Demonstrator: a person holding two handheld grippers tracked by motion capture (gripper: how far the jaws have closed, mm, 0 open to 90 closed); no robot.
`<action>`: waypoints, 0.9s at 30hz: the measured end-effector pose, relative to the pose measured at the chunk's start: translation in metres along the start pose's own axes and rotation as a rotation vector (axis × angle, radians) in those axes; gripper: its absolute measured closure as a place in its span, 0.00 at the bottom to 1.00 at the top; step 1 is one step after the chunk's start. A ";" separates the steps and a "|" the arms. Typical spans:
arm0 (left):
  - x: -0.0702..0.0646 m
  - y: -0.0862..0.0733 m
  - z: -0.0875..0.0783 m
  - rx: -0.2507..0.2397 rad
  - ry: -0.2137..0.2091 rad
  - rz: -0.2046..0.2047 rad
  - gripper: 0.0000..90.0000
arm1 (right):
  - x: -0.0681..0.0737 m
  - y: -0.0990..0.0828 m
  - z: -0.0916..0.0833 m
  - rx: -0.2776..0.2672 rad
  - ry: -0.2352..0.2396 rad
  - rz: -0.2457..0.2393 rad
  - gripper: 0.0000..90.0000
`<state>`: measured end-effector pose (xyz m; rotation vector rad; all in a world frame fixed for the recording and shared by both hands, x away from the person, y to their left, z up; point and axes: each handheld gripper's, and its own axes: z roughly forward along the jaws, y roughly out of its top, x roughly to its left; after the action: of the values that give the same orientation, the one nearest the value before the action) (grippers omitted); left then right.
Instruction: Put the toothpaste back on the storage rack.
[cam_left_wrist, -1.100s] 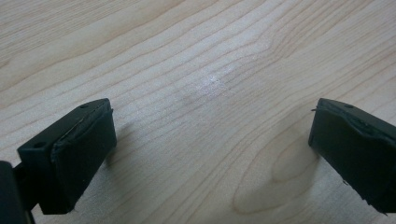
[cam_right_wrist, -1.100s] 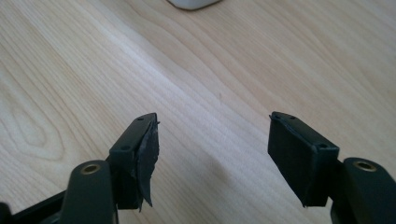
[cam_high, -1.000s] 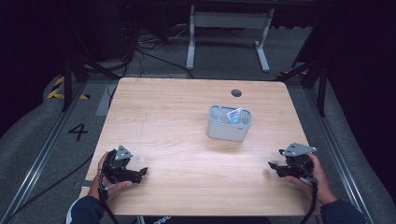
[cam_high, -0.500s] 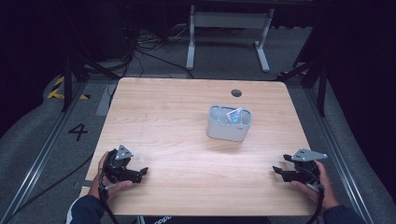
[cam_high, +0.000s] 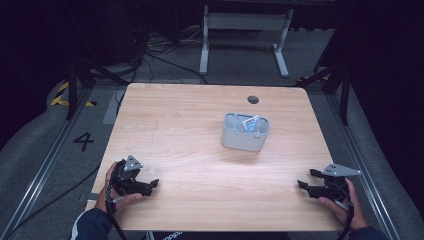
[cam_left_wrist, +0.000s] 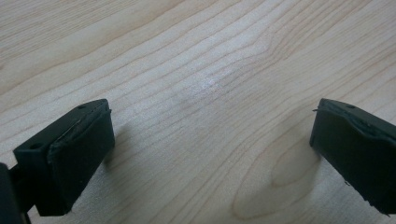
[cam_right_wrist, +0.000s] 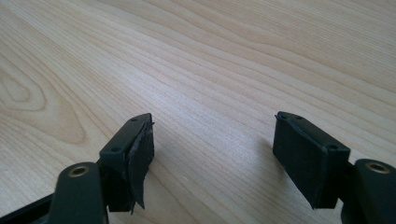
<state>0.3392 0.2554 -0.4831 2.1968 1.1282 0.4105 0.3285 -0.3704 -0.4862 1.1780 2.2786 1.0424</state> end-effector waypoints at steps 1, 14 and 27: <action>0.000 0.000 0.000 0.000 0.001 0.001 0.00 | 0.000 0.000 0.000 0.000 0.000 -0.001 0.33; 0.000 0.000 0.000 -0.002 0.007 0.003 0.00 | 0.000 0.000 0.000 -0.001 0.005 0.000 0.32; 0.000 0.000 0.000 -0.002 -0.006 -0.005 0.00 | 0.000 0.000 0.000 0.001 0.004 -0.003 0.32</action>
<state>0.3392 0.2551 -0.4833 2.1920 1.1293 0.4026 0.3286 -0.3705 -0.4863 1.1740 2.2830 1.0434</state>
